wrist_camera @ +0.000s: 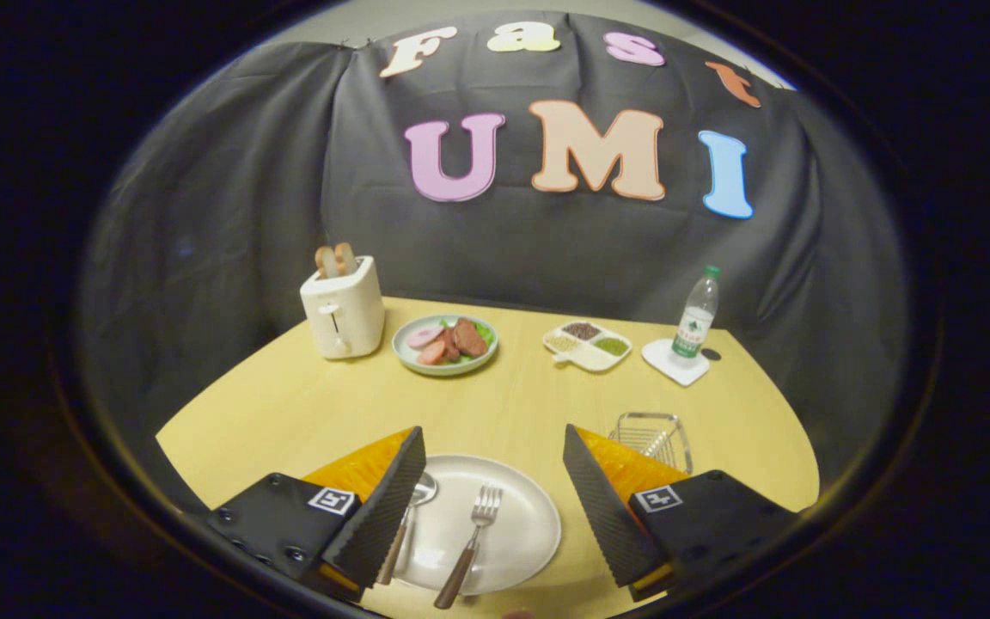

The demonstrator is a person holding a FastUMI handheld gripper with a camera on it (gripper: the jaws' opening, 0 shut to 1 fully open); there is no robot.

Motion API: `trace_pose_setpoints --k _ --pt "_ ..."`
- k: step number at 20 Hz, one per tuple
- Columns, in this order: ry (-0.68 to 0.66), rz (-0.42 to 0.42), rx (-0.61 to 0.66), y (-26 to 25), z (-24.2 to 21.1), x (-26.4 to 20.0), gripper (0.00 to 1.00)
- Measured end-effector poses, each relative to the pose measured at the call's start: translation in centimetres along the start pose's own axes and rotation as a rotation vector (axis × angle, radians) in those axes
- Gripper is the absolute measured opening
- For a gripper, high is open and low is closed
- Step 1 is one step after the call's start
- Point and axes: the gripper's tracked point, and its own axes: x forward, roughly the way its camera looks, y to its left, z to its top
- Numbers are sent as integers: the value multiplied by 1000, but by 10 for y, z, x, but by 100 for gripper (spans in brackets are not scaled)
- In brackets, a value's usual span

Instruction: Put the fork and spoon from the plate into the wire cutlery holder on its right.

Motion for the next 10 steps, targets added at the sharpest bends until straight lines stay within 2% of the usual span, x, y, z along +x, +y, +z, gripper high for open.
trace_pose_setpoints --k 10 --pt "222 38 -33 8 -74 21 100"
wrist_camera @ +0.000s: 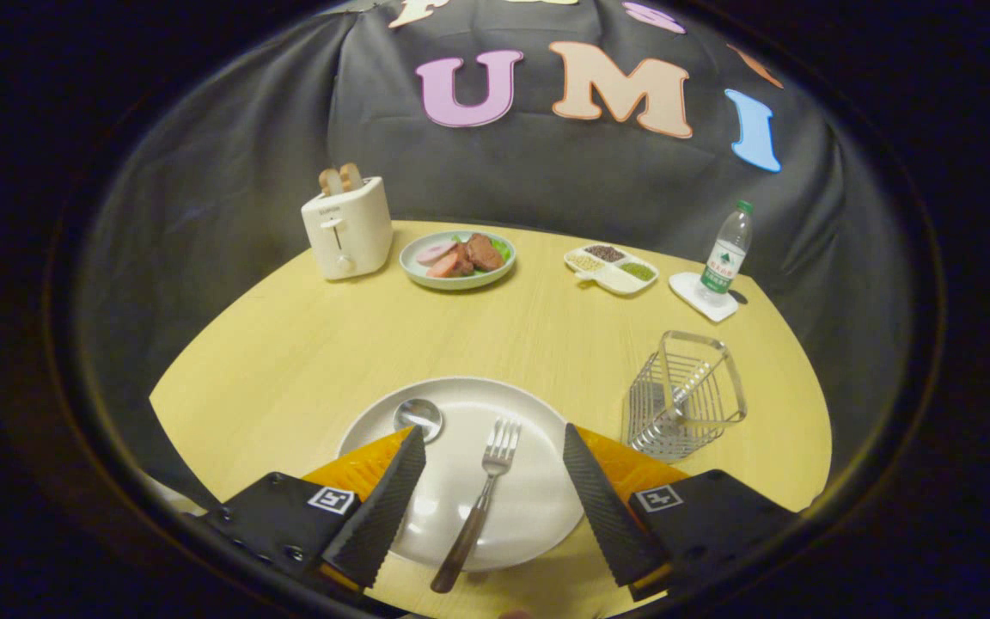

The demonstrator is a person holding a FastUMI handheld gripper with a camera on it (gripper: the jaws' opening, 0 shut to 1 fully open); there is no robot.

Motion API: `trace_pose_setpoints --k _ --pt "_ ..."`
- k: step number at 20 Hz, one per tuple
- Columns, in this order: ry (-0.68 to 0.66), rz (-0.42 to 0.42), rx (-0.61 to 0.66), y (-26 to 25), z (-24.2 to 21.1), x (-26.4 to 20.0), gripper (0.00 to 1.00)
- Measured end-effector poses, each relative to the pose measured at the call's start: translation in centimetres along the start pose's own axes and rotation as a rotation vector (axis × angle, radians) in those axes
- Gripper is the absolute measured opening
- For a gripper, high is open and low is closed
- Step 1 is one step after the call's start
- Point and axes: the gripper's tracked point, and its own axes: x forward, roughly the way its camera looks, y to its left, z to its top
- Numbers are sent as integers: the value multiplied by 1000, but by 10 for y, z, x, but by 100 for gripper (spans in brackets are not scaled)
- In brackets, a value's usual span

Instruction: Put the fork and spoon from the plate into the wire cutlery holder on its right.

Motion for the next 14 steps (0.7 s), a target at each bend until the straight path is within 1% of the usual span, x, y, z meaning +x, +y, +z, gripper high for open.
trace_pose_setpoints --k 4,7,12,14 --pt "76 -7 0 -1 -23 8 100" --pt "118 10 -5 2 -40 10 100" --pt "175 -6 -29 -1 -60 16 100" --pt "198 0 -39 1 -66 17 99"
